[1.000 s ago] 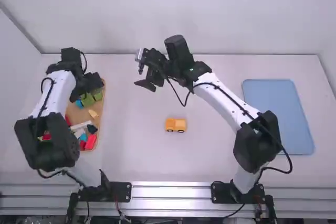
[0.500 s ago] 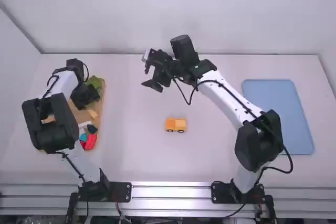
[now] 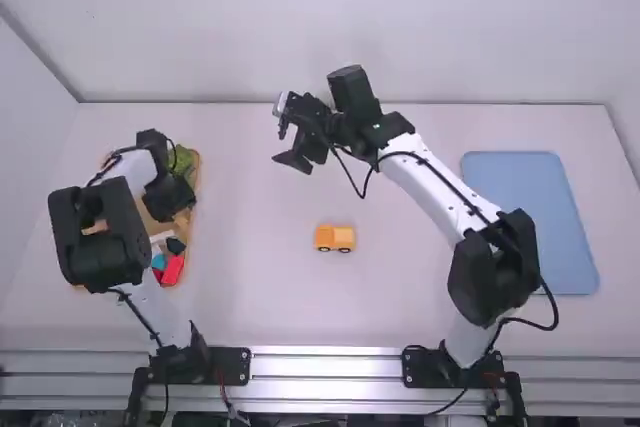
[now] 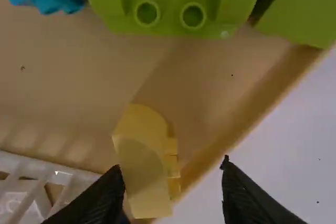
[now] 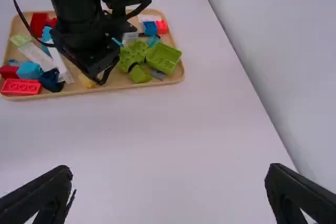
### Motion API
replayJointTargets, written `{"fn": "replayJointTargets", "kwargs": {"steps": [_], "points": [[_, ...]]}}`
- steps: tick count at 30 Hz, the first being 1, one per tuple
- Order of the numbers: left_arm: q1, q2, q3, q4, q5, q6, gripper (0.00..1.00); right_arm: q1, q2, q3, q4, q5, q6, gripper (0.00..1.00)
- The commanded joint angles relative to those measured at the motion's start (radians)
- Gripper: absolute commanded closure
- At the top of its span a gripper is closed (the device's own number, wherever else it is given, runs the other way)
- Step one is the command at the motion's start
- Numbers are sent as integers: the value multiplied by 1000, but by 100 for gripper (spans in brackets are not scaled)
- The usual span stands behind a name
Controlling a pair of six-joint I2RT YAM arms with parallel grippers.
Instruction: Assemble lego blocks to make yellow taxi
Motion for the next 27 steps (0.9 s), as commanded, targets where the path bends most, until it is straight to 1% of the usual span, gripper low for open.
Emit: {"fn": "replayJointTargets", "kwargs": {"steps": [1,5,9,14,17,18,19,27], "points": [[-3,-1,-26,15,0,-4,51,1,11,17,-2,-6,1,2],[4,-1,-70,66,-6,-21,53,0,11,16,-4,-6,1,2],[-3,-1,-106,93,-79,-73,56,1,11,16,-3,-6,0,2],[-3,-1,-122,135,-76,-72,59,1,11,16,-3,-6,1,2],[-3,-1,-122,143,-76,-71,59,1,11,16,-4,-6,1,2],[-2,-1,-122,146,-76,-68,59,1,11,16,-4,-5,1,2],[-2,-1,-122,151,-75,-48,62,0,11,16,-4,-5,2,2],[-2,1,-126,129,-76,-38,61,1,11,16,-5,-6,1,2]]}}
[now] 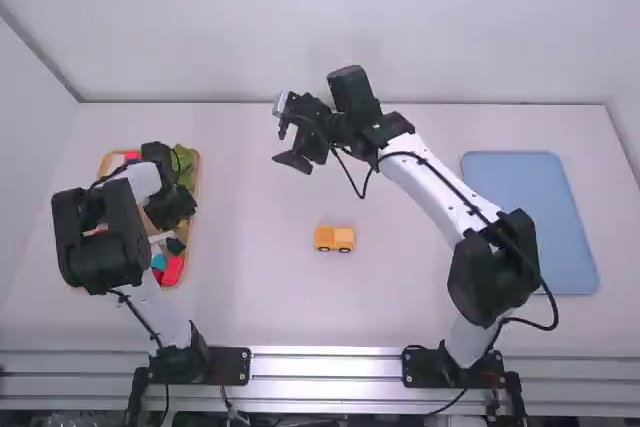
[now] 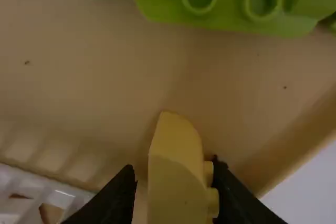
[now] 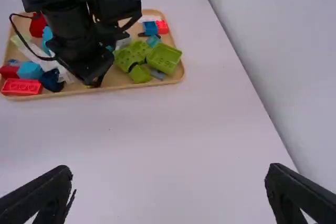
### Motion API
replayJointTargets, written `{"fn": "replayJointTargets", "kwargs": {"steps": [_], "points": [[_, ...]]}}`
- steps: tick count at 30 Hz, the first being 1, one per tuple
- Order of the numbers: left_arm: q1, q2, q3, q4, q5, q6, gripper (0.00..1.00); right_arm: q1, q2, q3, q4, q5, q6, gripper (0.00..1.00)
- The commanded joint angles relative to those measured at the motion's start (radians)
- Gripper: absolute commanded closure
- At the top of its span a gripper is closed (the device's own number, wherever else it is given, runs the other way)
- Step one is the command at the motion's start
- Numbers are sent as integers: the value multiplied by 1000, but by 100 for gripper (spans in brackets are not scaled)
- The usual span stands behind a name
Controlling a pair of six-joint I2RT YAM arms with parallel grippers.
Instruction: Assemble lego blocks to make yellow taxi
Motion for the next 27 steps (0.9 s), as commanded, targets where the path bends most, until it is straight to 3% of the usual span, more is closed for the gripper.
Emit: {"fn": "replayJointTargets", "kwargs": {"steps": [1,12,18,20,23,27], "points": [[-3,11,-9,4,-11,10,60,1,11,16,-3,-5,1,2],[-2,11,-68,74,-10,35,68,0,11,16,-3,2,1,2],[-3,11,21,-52,-16,37,72,0,11,16,-2,2,0,2],[-3,8,75,-106,-24,37,85,0,11,16,-2,2,1,2],[-3,-18,136,-141,-27,71,85,-1,11,16,-2,6,2,2],[-1,-94,170,-127,100,147,86,-1,11,16,8,80,55,2]]}}
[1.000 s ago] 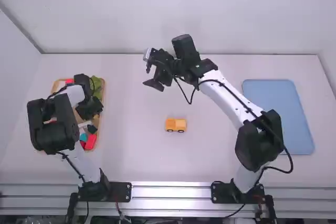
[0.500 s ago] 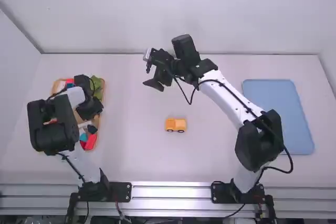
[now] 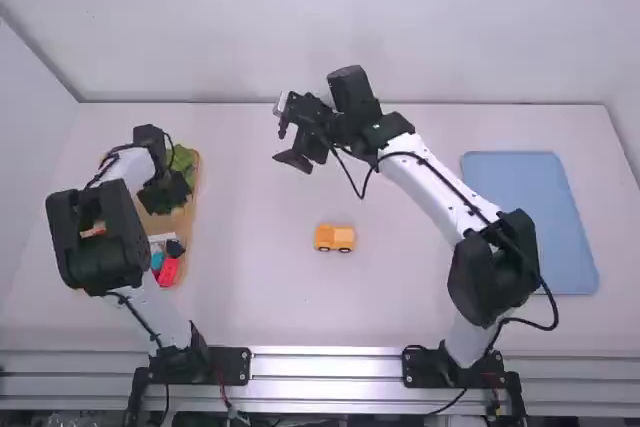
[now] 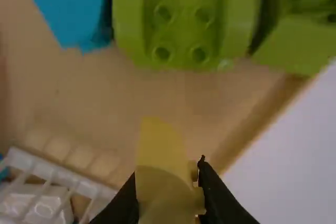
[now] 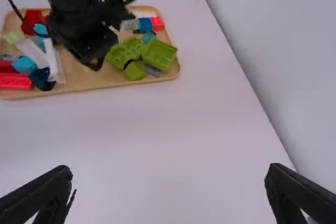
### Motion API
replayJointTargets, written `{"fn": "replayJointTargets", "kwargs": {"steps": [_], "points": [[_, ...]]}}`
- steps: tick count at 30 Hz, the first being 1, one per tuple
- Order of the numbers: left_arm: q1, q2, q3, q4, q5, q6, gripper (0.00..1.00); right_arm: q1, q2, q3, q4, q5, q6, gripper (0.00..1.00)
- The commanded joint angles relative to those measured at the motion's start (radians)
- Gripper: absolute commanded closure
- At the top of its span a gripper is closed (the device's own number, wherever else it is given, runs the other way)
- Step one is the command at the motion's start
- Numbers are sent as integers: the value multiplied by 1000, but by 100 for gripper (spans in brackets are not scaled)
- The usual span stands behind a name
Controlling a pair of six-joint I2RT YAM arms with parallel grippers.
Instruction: Assemble lego blocks to make yellow taxi
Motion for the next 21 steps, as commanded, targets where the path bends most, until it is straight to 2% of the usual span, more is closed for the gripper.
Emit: {"fn": "replayJointTargets", "kwargs": {"steps": [1,6,11,15,18,20,21], "points": [[-4,-104,16,10,114,85,89,-1,11,16,10,67,66,2],[-49,-272,-48,88,182,149,92,-25,11,16,24,50,125,2],[-192,-504,-211,270,240,282,88,-87,11,16,18,-201,127,2],[-303,-623,-346,449,259,335,86,-133,26,16,21,-346,208,2],[-342,-669,-427,570,260,334,86,-151,51,16,20,-452,227,2],[-364,-682,-492,674,264,334,85,-159,76,10,27,-534,226,10],[-365,-682,-500,687,269,335,85,-159,79,9,30,-543,226,10]]}}
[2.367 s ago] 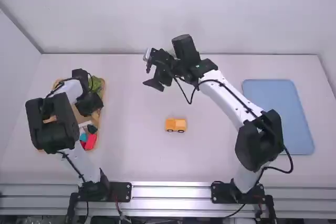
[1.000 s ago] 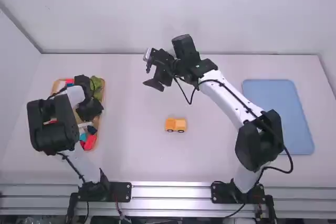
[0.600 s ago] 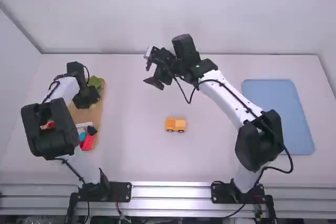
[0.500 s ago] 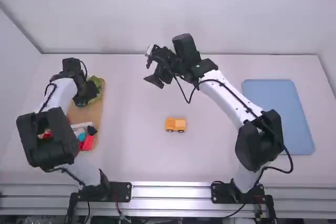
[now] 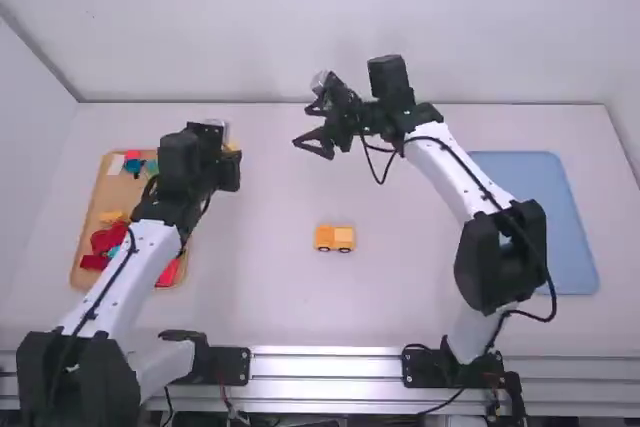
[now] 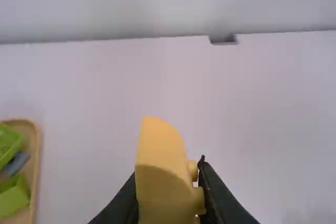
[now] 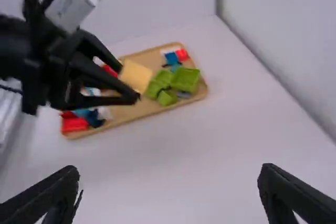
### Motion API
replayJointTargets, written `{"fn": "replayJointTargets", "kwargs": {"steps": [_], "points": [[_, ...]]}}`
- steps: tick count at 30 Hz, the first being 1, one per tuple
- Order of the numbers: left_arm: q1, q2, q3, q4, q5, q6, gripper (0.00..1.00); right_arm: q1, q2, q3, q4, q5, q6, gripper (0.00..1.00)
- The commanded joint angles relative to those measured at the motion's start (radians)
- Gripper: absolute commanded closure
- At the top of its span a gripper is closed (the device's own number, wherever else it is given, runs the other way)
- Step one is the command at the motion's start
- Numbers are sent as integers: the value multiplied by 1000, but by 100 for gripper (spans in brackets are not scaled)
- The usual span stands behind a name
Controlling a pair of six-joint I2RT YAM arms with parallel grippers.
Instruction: Assemble lego blocks to make yellow taxi
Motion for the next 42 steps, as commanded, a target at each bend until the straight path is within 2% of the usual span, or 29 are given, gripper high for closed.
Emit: {"fn": "replayJointTargets", "kwargs": {"steps": [1,4,9,14,21,22,23,27,30,32,35,39,42], "points": [[-12,-14,-55,52,50,37,86,5,42,0,21,-163,24,4],[-11,-14,-117,167,210,109,86,18,51,-43,126,-158,106,1],[-26,-14,-200,365,292,106,83,32,42,-117,369,-11,333,0],[-56,-14,-213,399,330,160,86,7,24,-151,380,-8,394,2],[-151,-14,-213,404,236,297,89,7,24,-180,446,-194,384,2],[-182,-14,-213,404,183,315,90,2,24,-180,463,-199,383,11],[-185,-14,-213,406,177,314,90,0,24,-180,465,-197,382,12],[-219,-14,-213,415,96,305,89,-35,24,-180,407,-193,385,18],[-219,-13,-213,416,102,304,89,-63,24,-180,236,-193,312,21],[-221,-12,-213,410,101,308,90,-72,24,-180,127,-192,243,27],[-221,15,-213,410,101,303,91,-63,23,-179,91,-172,201,28],[-238,79,-213,429,98,258,93,-28,23,-179,39,1,200,27],[-253,128,-213,480,101,257,93,0,23,-179,27,10,171,28]]}}
